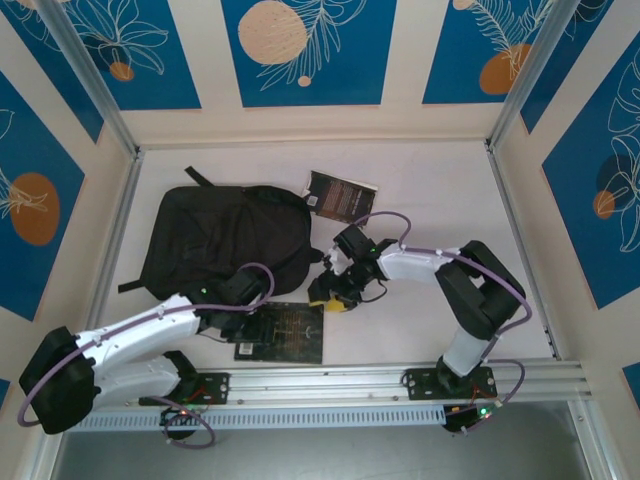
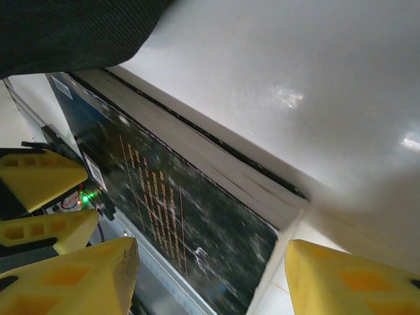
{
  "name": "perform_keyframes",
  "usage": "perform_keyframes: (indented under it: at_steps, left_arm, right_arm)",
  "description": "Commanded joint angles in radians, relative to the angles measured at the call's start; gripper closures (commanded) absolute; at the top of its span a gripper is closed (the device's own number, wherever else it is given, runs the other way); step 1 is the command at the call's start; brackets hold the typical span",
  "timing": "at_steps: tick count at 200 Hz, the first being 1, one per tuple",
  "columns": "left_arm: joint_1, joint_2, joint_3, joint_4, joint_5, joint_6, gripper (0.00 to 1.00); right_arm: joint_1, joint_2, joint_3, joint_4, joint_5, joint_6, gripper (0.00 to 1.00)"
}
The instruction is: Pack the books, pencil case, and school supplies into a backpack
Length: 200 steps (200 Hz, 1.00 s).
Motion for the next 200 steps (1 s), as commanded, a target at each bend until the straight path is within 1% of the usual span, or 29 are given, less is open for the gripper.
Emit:
perform_keyframes:
  at_steps: [1, 27, 45, 65, 93, 121, 146, 159, 166, 177, 188, 200]
  left_arm:
    - [-0.007, 0.029, -0.03, 0.035, -0.006, -0.005, 0.54]
    - [-0.006, 0.037, -0.047, 0.044, -0.013, 0.0, 0.57]
    - [-0.006, 0.038, -0.059, 0.054, -0.012, 0.002, 0.59]
    - [-0.006, 0.045, -0.068, 0.065, -0.012, 0.003, 0.59]
    - [-0.006, 0.055, -0.078, 0.08, -0.015, 0.007, 0.61]
    - [-0.006, 0.068, -0.077, 0.092, -0.009, 0.014, 0.61]
    - [-0.008, 0.064, -0.059, 0.083, -0.004, 0.024, 0.61]
    - [-0.007, 0.047, -0.036, 0.057, -0.008, 0.034, 0.56]
    - [-0.008, 0.032, -0.017, 0.037, -0.012, 0.04, 0.49]
    - [-0.01, 0.004, 0.015, 0.003, -0.022, 0.052, 0.37]
    - [-0.015, -0.026, 0.051, -0.031, -0.034, 0.065, 0.29]
    - [-0.025, -0.048, 0.095, -0.061, -0.054, 0.083, 0.23]
  right_arm:
    - [0.02, 0.044, 0.04, 0.014, -0.074, 0.013, 0.39]
    - [0.023, 0.06, 0.051, 0.008, -0.075, 0.014, 0.39]
    - [0.029, 0.058, 0.05, 0.017, -0.106, 0.014, 0.4]
    - [0.029, 0.036, 0.029, 0.055, -0.148, 0.028, 0.46]
    - [0.03, -0.004, 0.02, 0.022, -0.128, 0.008, 0.55]
    - [0.034, -0.014, 0.014, 0.023, -0.146, 0.003, 0.69]
    - [0.043, 0.011, 0.029, -0.01, -0.116, -0.011, 0.93]
    - [0.035, 0.006, 0.023, -0.025, -0.083, -0.009, 0.98]
    - [0.025, -0.005, 0.014, -0.025, -0.078, -0.001, 1.0]
    - [0.001, -0.039, -0.012, -0.021, -0.073, 0.02, 1.0]
    - [-0.032, -0.092, -0.046, -0.017, -0.064, 0.05, 1.0]
    - [-0.076, -0.158, -0.077, -0.032, -0.068, 0.091, 1.0]
